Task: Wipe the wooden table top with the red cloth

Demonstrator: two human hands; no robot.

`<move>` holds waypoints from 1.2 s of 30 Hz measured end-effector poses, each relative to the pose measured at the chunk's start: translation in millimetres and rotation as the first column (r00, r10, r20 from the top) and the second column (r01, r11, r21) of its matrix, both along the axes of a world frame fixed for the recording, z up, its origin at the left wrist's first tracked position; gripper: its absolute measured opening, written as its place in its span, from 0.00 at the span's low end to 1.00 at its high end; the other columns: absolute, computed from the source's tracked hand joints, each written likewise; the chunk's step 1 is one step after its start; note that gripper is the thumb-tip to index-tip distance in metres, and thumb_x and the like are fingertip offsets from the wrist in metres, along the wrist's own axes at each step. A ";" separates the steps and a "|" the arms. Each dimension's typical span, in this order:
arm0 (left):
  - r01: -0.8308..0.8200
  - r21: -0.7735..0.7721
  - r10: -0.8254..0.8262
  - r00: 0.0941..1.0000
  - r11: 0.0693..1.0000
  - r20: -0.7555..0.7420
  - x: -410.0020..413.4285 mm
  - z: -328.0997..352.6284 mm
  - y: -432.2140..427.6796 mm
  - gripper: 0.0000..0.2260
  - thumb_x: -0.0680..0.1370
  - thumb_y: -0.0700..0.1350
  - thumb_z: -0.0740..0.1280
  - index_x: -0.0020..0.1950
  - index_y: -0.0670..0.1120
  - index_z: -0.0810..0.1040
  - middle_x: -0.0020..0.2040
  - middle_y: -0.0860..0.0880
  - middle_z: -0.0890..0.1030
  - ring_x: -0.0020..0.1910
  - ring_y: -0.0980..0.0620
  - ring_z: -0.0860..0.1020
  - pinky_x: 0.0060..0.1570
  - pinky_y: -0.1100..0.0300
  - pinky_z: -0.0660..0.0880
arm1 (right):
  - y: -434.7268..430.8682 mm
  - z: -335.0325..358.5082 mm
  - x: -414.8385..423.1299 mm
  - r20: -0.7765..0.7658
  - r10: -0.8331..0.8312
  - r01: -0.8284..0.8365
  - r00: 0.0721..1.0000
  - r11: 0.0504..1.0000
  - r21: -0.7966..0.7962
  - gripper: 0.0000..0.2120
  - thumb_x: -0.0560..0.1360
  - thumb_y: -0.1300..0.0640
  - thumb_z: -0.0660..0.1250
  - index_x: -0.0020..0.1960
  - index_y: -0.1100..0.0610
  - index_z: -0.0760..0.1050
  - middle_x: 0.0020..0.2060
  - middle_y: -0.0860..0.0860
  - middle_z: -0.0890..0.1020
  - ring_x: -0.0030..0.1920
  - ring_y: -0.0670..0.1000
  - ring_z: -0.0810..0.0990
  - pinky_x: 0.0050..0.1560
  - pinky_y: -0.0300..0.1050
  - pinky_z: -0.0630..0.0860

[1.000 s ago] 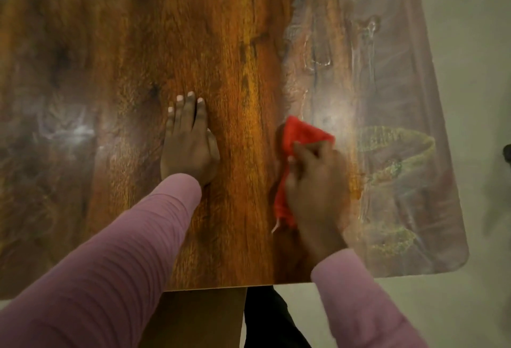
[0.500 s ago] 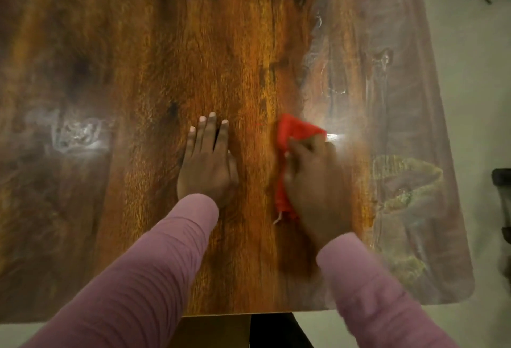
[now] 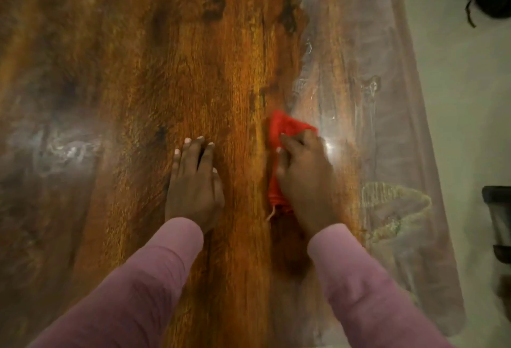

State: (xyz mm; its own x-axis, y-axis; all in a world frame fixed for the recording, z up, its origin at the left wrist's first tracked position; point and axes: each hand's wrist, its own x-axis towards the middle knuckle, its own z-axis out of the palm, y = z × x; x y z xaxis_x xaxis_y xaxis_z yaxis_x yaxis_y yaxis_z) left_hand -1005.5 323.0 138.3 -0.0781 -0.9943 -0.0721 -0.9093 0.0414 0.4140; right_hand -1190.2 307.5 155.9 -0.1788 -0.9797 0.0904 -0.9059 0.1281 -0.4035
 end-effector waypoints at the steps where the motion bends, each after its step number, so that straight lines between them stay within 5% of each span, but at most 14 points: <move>1: -0.021 -0.014 0.021 0.999 1.000 -0.026 -3.2 2.5 -5.2 0.23 0.79 0.45 0.50 0.74 0.41 0.63 0.75 0.43 0.61 0.76 0.45 0.52 0.74 0.54 0.42 | -8.1 -1.5 -20.8 -0.006 -0.102 0.102 0.995 0.995 0.006 0.13 0.76 0.56 0.64 0.59 0.54 0.79 0.54 0.54 0.76 0.55 0.56 0.73 0.49 0.44 0.70; 4: -0.055 -0.052 0.051 0.997 0.997 -0.062 -24.2 5.5 -31.8 0.22 0.80 0.45 0.50 0.73 0.42 0.64 0.75 0.43 0.61 0.77 0.45 0.52 0.74 0.54 0.42 | -36.3 -0.6 -61.0 0.025 -0.422 0.421 0.906 0.907 0.023 0.14 0.75 0.57 0.64 0.59 0.54 0.79 0.56 0.55 0.75 0.57 0.58 0.74 0.52 0.50 0.74; 6: -0.066 -0.074 0.061 0.996 0.995 -0.068 -42.0 3.9 -55.9 0.22 0.80 0.46 0.50 0.74 0.42 0.63 0.76 0.43 0.60 0.77 0.45 0.51 0.75 0.54 0.42 | -44.4 0.2 -51.0 0.034 -0.463 0.463 0.886 0.886 0.022 0.14 0.74 0.59 0.64 0.58 0.55 0.80 0.55 0.55 0.75 0.57 0.58 0.73 0.49 0.49 0.73; 9: -0.043 -0.110 0.041 0.999 0.993 -0.023 -64.5 0.4 -94.0 0.22 0.81 0.44 0.51 0.74 0.42 0.62 0.76 0.42 0.59 0.77 0.44 0.51 0.75 0.52 0.43 | -40.9 -0.3 -15.2 0.053 -0.315 0.316 0.948 0.949 -0.008 0.13 0.73 0.59 0.66 0.56 0.54 0.80 0.51 0.54 0.75 0.53 0.56 0.73 0.44 0.44 0.68; 14: -0.013 -0.103 0.019 0.998 0.995 0.059 -79.6 -6.2 -129.0 0.22 0.81 0.43 0.53 0.75 0.41 0.61 0.77 0.41 0.57 0.77 0.43 0.50 0.75 0.50 0.45 | -39.8 -6.5 -13.8 0.084 0.055 -0.050 0.995 0.997 -0.061 0.12 0.71 0.60 0.67 0.54 0.56 0.81 0.45 0.52 0.78 0.48 0.55 0.74 0.42 0.48 0.74; 22: -0.026 -0.071 0.035 0.992 0.997 0.123 -81.9 -6.2 -126.8 0.23 0.82 0.45 0.50 0.77 0.44 0.55 0.78 0.44 0.52 0.77 0.47 0.47 0.75 0.54 0.42 | -75.7 -4.8 -47.1 0.072 -0.347 0.350 0.935 0.936 -0.029 0.14 0.73 0.58 0.66 0.57 0.55 0.80 0.49 0.52 0.76 0.51 0.54 0.73 0.43 0.45 0.69; 30: -0.015 -0.055 0.021 0.993 0.998 0.112 -81.6 -9.0 -129.3 0.24 0.81 0.45 0.52 0.77 0.42 0.56 0.78 0.43 0.54 0.77 0.46 0.48 0.76 0.51 0.44 | -75.1 -2.6 -43.7 0.076 0.096 -0.091 0.993 0.994 -0.060 0.11 0.72 0.60 0.68 0.54 0.56 0.81 0.44 0.51 0.76 0.47 0.53 0.73 0.38 0.46 0.74; 36: -0.013 -0.053 0.019 0.992 0.999 0.126 -82.1 -11.5 -129.4 0.24 0.81 0.45 0.50 0.77 0.43 0.56 0.78 0.43 0.53 0.77 0.45 0.48 0.75 0.51 0.44 | -118.4 -2.8 -64.4 0.071 -0.397 0.398 0.915 0.917 -0.001 0.14 0.74 0.58 0.65 0.59 0.54 0.80 0.55 0.54 0.75 0.58 0.57 0.72 0.46 0.46 0.69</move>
